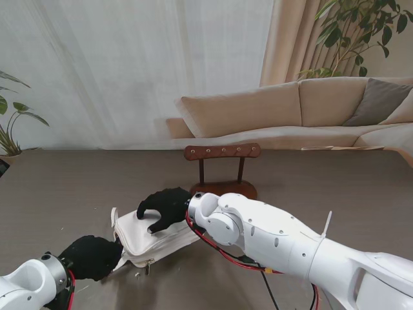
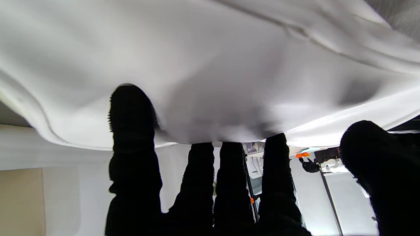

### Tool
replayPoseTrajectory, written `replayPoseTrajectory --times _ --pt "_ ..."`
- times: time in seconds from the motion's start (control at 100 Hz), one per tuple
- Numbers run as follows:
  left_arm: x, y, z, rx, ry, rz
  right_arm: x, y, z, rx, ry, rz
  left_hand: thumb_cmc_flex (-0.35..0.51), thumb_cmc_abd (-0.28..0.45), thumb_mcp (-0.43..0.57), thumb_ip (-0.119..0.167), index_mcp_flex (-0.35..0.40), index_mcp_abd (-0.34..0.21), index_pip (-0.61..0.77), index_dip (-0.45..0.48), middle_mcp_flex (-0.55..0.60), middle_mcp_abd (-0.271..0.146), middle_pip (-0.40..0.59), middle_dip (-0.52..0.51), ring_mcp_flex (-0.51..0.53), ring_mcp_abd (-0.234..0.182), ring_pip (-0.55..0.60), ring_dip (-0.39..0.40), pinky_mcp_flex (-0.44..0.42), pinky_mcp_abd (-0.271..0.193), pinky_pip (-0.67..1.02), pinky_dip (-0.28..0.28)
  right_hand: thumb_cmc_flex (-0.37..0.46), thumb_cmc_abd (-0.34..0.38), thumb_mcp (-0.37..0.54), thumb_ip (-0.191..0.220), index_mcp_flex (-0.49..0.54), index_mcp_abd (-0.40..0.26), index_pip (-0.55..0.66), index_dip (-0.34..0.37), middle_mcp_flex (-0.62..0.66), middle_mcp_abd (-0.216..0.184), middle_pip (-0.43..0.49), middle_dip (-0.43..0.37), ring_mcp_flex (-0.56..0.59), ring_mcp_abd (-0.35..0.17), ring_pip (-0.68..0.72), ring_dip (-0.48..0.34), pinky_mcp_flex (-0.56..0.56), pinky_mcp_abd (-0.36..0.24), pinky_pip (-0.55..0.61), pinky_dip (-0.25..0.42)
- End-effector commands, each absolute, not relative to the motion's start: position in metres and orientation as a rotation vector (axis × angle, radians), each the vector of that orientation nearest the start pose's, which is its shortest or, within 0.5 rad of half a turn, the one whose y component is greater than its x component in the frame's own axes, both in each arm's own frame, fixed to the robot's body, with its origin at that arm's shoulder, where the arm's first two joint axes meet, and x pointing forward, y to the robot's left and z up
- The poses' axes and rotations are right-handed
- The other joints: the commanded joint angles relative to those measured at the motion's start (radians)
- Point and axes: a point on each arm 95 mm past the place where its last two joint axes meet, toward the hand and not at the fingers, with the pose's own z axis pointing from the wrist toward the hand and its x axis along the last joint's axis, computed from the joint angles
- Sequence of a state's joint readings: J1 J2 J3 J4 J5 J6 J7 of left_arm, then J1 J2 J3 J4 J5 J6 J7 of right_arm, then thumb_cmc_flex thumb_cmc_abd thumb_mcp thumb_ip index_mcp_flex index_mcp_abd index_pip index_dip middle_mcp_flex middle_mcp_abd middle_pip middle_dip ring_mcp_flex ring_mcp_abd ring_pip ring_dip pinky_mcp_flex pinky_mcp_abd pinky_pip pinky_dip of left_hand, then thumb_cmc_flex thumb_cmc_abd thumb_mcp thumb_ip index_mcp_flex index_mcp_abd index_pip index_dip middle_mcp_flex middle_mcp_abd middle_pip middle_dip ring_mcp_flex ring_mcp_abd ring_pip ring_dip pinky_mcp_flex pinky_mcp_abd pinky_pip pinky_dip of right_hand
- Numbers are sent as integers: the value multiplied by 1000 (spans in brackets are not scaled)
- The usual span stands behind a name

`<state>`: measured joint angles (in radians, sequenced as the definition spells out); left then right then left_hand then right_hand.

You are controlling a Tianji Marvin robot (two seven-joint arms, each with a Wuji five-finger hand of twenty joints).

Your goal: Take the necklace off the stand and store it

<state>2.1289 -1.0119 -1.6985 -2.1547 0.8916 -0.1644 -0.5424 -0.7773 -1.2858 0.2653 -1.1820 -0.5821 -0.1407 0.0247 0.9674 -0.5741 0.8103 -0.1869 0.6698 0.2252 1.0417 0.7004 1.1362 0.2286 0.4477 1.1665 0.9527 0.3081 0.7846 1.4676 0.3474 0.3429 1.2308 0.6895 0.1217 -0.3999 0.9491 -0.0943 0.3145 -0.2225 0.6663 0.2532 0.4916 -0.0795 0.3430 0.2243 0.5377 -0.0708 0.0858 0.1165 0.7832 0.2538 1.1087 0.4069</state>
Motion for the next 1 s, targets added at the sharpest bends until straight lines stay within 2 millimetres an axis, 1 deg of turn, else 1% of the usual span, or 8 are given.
replayPoseTrajectory --times 0.0,0.18,0.37,0.58,0.72,0.82,0.99 --pt "260 54 -274 -1415 1939 -1244 441 231 -345 837 2290 1645 15 27 -16 10 48 -122 92 6 -13 -12 -1 17 -22 -15 7 17 -22 -17 16 7 -47 36 -30 29 -9 60 -2 -14 8 11 -23 -13 4 47 -2 -5 -667 -145 -339 -77" --pt "253 40 -271 -1407 1976 -1257 441 233 -354 855 2314 1623 14 28 -20 12 48 -127 92 6 -14 -12 0 17 -23 -21 11 20 -21 -18 17 9 -44 37 -29 30 -5 60 -1 -15 8 11 -26 -14 6 48 2 -3 -669 -150 -341 -78" --pt "257 25 -276 -1405 1995 -1297 443 237 -362 861 2334 1602 14 28 -22 13 48 -127 90 5 -14 -13 0 17 -24 -23 14 23 -21 -19 18 10 -44 36 -26 30 -6 60 -3 -16 4 10 -28 -14 6 46 7 0 -670 -154 -342 -77" --pt "259 16 -282 -1415 2044 -1295 445 237 -365 877 2337 1580 16 29 -24 14 48 -123 90 6 -15 -12 0 18 -27 -22 16 24 -23 -20 19 12 -41 39 -22 31 -4 63 -3 -17 3 12 -28 -14 11 47 15 4 -667 -158 -340 -76" --pt "256 8 -284 -1412 2062 -1317 448 237 -368 889 2344 1562 16 29 -25 14 48 -123 90 6 -15 -9 1 17 -26 -20 17 25 -24 -19 20 13 -27 35 4 34 13 61 4 -15 17 7 -20 -11 29 39 28 11 -654 -172 -329 -71" --pt "254 1 -283 -1398 2088 -1332 450 237 -370 901 2348 1552 16 30 -26 14 46 -124 89 6 -16 -11 1 17 -26 -20 17 25 -24 -18 20 14 -27 41 27 32 12 63 6 -15 14 4 -21 -10 28 35 28 11 -655 -181 -322 -69" --pt "252 -9 -278 -1354 2127 -1355 450 237 -371 904 2355 1544 15 31 -28 15 45 -127 90 7 -17 -12 1 16 -27 -24 17 25 -22 -21 21 14 -30 38 33 28 13 68 12 -15 12 5 -19 -9 29 33 29 12 -656 -191 -312 -68"
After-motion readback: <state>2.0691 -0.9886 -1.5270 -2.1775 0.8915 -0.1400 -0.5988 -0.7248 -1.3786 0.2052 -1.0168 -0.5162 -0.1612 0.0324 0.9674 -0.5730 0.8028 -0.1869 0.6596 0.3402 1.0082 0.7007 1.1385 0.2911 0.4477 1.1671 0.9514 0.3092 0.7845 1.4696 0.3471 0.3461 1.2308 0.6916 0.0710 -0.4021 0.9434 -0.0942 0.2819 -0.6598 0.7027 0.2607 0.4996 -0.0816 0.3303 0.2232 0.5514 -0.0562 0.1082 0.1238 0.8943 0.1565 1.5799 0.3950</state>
